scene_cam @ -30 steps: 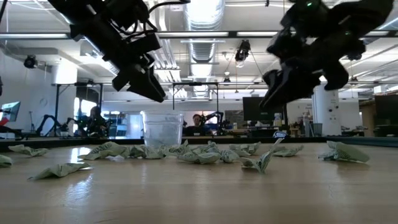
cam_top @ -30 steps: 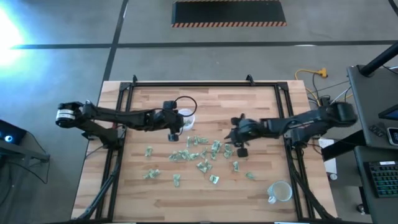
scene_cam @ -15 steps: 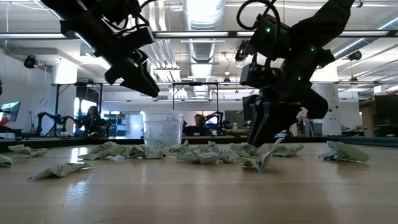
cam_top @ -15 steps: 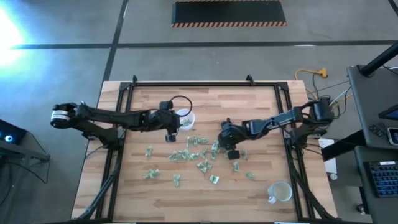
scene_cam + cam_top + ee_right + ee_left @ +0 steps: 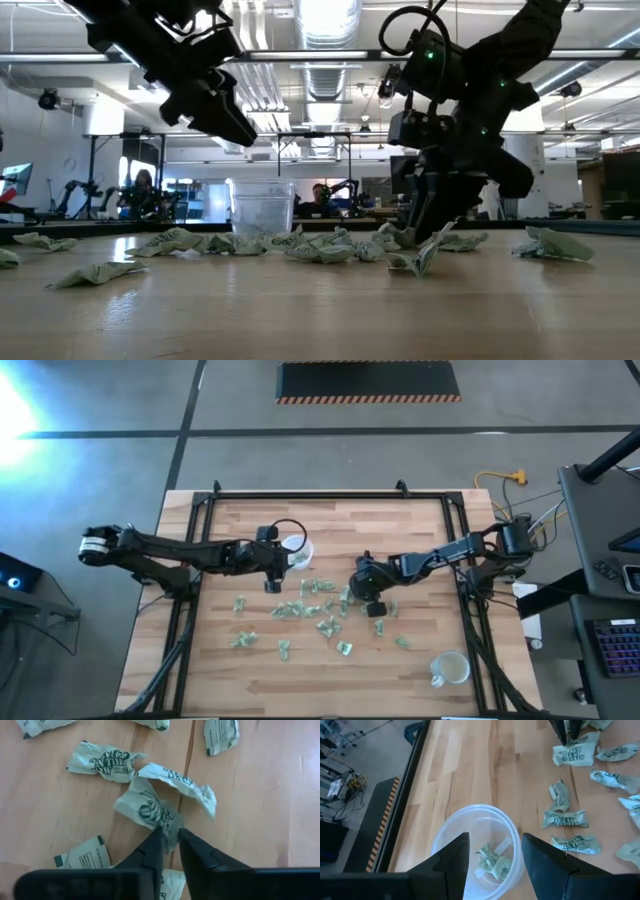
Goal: Pick and place Stevia / Truvia into bins
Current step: Put the stevia packet into the transparent container
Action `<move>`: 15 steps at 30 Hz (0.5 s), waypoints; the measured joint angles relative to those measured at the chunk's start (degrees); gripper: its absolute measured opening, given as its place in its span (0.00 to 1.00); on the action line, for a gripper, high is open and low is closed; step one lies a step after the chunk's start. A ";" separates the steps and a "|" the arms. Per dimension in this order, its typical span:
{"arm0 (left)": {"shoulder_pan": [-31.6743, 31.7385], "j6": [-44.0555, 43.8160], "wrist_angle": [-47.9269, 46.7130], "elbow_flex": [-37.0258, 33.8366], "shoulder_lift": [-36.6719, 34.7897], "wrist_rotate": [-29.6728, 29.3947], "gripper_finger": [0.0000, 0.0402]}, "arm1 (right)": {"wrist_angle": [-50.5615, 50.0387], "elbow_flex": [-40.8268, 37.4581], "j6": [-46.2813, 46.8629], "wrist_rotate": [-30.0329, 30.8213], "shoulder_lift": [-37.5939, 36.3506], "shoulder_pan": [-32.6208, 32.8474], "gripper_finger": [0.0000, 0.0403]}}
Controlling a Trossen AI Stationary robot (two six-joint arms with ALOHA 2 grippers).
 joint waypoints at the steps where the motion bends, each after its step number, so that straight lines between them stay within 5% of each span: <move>1: -0.18 0.00 0.00 0.00 -0.17 0.00 0.41 | 0.02 0.00 -0.36 -0.01 -0.07 0.03 0.07; 15: -1.91 0.04 -1.03 0.00 -1.55 -0.31 0.41 | 4.32 -0.05 -5.22 0.00 -6.91 2.31 0.02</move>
